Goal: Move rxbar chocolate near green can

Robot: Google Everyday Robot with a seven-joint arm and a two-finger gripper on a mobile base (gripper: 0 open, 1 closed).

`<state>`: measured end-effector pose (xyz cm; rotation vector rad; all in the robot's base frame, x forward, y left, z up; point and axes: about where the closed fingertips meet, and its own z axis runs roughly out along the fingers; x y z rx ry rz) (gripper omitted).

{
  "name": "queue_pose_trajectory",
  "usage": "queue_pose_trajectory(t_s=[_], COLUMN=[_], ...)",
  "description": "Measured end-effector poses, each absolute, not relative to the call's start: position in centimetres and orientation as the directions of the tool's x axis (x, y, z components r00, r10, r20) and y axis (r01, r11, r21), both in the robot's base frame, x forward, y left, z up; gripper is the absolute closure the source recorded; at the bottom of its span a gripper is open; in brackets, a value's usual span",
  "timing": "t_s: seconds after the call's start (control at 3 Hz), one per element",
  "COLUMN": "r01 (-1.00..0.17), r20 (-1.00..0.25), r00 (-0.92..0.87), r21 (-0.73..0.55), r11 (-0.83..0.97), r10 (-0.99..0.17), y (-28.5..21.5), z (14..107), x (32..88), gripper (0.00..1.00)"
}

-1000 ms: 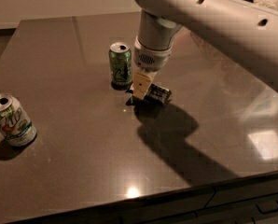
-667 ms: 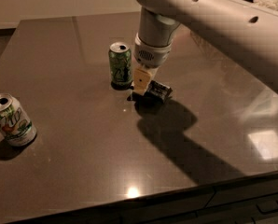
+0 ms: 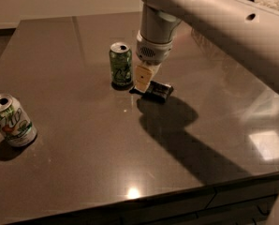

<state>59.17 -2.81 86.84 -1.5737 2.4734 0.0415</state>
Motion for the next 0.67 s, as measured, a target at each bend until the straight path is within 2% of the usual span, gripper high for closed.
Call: queue_pose_trajectory(t_s=[0.33, 0.67], r01=[-0.899, -0.899], r20=[-0.192, -0.192], r00=[-0.407, -0.407], r21=[-0.089, -0.089], r11=[0.429, 0.429], r10=[-0.893, -0.893], y=[-2.74, -2.74], z=[86.81, 86.81], x=[59.20, 59.20], gripper=[0.00, 0.00])
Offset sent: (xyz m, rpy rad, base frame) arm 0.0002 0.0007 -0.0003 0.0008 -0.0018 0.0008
